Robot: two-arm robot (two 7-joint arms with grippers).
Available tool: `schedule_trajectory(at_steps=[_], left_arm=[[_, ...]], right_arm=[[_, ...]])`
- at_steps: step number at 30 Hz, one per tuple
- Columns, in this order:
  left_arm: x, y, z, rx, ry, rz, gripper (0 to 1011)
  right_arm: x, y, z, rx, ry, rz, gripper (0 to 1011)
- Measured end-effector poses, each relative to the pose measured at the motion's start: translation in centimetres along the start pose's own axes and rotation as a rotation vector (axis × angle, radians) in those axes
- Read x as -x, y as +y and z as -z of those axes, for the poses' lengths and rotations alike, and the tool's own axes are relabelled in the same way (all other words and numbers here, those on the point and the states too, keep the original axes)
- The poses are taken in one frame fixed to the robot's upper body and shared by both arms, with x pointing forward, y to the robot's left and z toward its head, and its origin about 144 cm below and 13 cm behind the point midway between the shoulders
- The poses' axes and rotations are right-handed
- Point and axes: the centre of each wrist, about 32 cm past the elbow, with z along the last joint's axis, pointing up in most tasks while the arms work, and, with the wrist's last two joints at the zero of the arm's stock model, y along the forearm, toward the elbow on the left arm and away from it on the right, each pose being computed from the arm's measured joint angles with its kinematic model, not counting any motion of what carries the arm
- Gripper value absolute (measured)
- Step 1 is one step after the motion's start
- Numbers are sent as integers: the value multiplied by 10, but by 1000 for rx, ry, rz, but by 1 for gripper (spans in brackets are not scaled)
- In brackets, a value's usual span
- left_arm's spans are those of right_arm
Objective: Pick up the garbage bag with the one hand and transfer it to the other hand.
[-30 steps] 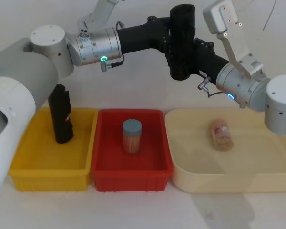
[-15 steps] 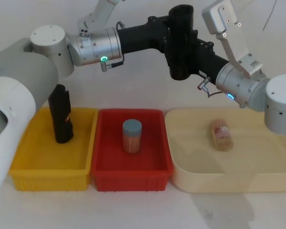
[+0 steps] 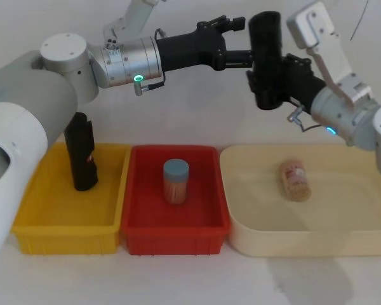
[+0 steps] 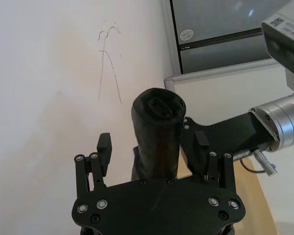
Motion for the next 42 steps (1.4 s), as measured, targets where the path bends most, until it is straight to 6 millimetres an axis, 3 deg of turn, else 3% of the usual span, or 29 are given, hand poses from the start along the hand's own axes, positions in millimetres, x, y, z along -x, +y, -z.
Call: schedule_trajectory(at_steps=[14, 30, 42], left_arm=[[0, 0, 0, 0, 0, 0, 1002], [0, 0, 0, 0, 0, 0, 1002], [0, 0, 0, 0, 0, 0, 1002]], right_arm=[[-28, -36, 23, 125, -1, 160, 570], [-44, -59, 39, 191, 11, 243, 998], [-48, -65, 43, 208, 13, 263, 1004]])
